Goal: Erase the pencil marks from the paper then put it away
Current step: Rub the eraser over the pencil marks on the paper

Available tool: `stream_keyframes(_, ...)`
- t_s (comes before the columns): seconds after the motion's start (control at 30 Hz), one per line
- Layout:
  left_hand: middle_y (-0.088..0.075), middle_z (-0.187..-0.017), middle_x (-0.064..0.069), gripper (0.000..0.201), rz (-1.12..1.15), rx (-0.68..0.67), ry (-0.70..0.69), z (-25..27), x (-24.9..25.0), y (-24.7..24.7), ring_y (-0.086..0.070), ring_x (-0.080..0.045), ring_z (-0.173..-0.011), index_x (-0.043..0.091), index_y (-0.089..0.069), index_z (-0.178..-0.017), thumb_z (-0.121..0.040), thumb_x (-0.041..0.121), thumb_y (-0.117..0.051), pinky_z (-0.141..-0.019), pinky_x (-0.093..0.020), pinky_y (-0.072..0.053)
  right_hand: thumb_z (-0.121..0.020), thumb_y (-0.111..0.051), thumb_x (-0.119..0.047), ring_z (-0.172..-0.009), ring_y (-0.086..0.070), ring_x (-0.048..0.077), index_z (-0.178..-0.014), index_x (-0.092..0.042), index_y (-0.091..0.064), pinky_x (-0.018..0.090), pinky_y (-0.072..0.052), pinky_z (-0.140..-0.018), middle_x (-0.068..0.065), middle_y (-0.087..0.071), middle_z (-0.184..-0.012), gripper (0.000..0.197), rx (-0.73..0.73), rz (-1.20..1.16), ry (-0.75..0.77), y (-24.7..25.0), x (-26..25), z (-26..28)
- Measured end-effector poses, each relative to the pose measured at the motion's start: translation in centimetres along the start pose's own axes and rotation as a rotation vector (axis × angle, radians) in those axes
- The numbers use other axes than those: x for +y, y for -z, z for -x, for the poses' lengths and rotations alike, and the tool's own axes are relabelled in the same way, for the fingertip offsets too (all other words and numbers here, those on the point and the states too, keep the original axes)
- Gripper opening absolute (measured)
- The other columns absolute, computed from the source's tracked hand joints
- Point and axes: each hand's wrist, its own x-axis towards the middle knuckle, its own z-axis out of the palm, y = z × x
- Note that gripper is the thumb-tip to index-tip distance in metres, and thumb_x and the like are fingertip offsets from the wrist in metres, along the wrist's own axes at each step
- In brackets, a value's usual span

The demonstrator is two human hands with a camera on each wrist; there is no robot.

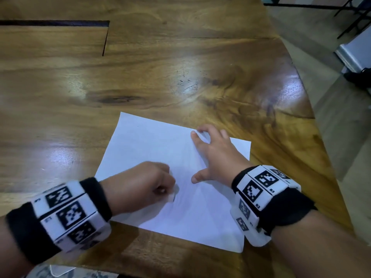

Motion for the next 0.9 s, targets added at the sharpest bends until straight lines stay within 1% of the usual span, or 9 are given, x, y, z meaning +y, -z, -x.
stream_keyframes(0.03,-0.043,-0.067,0.016,0.014,0.014,-0.031,0.009,0.3,0.0,0.0,-0.044,0.004,-0.06,0.02,-0.066,-0.073,-0.073,0.03,-0.057,-0.06,-0.003,-0.033,-0.07,-0.075,-0.05,-0.126,-0.01,0.018,-0.151,-0.021,-0.007,0.025,-0.026,-0.105,-0.006,-0.001,-0.147,0.109,0.001,-0.004,0.0,0.0,0.0,0.0)
stream_keyframes(0.1,-0.04,-0.063,0.016,0.01,-0.005,0.05,0.003,-0.6,-0.1,0.7,-0.044,0.003,-0.058,0.018,-0.063,-0.066,-0.072,0.025,-0.06,-0.058,-0.007,-0.031,-0.07,-0.075,-0.05,-0.126,-0.01,0.018,-0.151,-0.021,-0.008,0.025,-0.025,-0.105,-0.005,-0.001,-0.148,0.109,0.001,-0.002,0.001,0.0,0.0,0.0)
stream_keyframes(0.2,-0.048,-0.068,0.002,0.014,-0.092,0.281,0.075,-3.7,-0.3,2.4,-0.052,-0.019,-0.065,0.012,-0.063,-0.067,-0.076,0.022,-0.064,-0.057,-0.019,-0.027,-0.07,-0.075,-0.05,-0.128,-0.012,0.02,-0.151,-0.022,-0.009,0.026,-0.024,-0.107,-0.005,-0.002,-0.149,0.108,0.003,0.005,-0.001,0.1,-0.1,0.1)
stream_keyframes(0.27,-0.05,-0.072,-0.002,0.013,-0.076,0.315,0.091,-4.5,-0.6,2.6,-0.051,-0.022,-0.069,0.008,-0.064,-0.071,-0.078,0.019,-0.065,-0.058,-0.02,-0.028,-0.07,-0.075,-0.05,-0.129,-0.012,0.02,-0.151,-0.022,-0.009,0.026,-0.023,-0.107,-0.005,-0.003,-0.149,0.108,0.004,0.004,-0.003,0.1,-0.1,0.1)
stream_keyframes(0.37,-0.044,-0.066,0.004,0.021,-0.045,0.217,-0.029,-1.7,-0.1,0.9,-0.044,-0.011,-0.06,0.015,-0.058,-0.063,-0.08,0.027,-0.056,-0.055,-0.014,-0.028,-0.07,-0.075,-0.049,-0.129,-0.011,0.02,-0.151,-0.022,-0.008,0.026,-0.023,-0.108,-0.004,-0.002,-0.149,0.109,-0.002,-0.003,-0.002,0.1,-0.1,0.0)
stream_keyframes(0.5,-0.04,-0.068,0.017,0.005,0.036,-0.003,-0.004,2.1,-0.2,-0.9,-0.042,0.005,-0.063,0.022,-0.063,-0.074,-0.077,0.022,-0.059,-0.059,-0.004,-0.031,-0.071,-0.075,-0.049,-0.129,-0.01,0.02,-0.151,-0.021,-0.007,0.026,-0.022,-0.108,-0.005,-0.001,-0.149,0.109,-0.006,-0.011,0.0,0.1,0.0,0.1)
stream_keyframes(0.57,-0.041,-0.067,0.018,0.013,0.035,0.007,0.0,1.3,-0.2,-0.4,-0.043,0.004,-0.066,0.02,-0.066,-0.073,-0.074,0.028,-0.056,-0.061,-0.001,-0.031,-0.071,-0.075,-0.049,-0.13,-0.01,0.02,-0.151,-0.021,-0.007,0.026,-0.022,-0.109,-0.005,-0.001,-0.149,0.109,-0.002,-0.011,0.0,0.1,0.0,0.1)
stream_keyframes(0.73,-0.046,-0.067,0.003,0.018,-0.057,0.2,-0.002,-1.7,-0.1,0.8,-0.051,-0.016,-0.06,0.013,-0.062,-0.066,-0.076,0.027,-0.056,-0.057,-0.02,-0.034,-0.07,-0.075,-0.051,-0.129,-0.011,0.021,-0.151,-0.021,-0.008,0.026,-0.021,-0.109,-0.003,-0.002,-0.149,0.11,0.004,0.009,-0.002,0.0,-0.1,0.0)
stream_keyframes(0.9,-0.038,-0.073,0.014,0.012,-0.012,0.003,-0.044,2.7,0.6,-1.4,-0.042,0.001,-0.062,0.023,-0.058,-0.072,-0.081,0.015,-0.058,-0.057,-0.012,-0.032,-0.07,-0.076,-0.048,-0.128,-0.011,0.019,-0.151,-0.021,-0.008,0.026,-0.023,-0.107,-0.004,-0.002,-0.149,0.109,0.006,-0.007,-0.001,0.0,0.0,0.0)
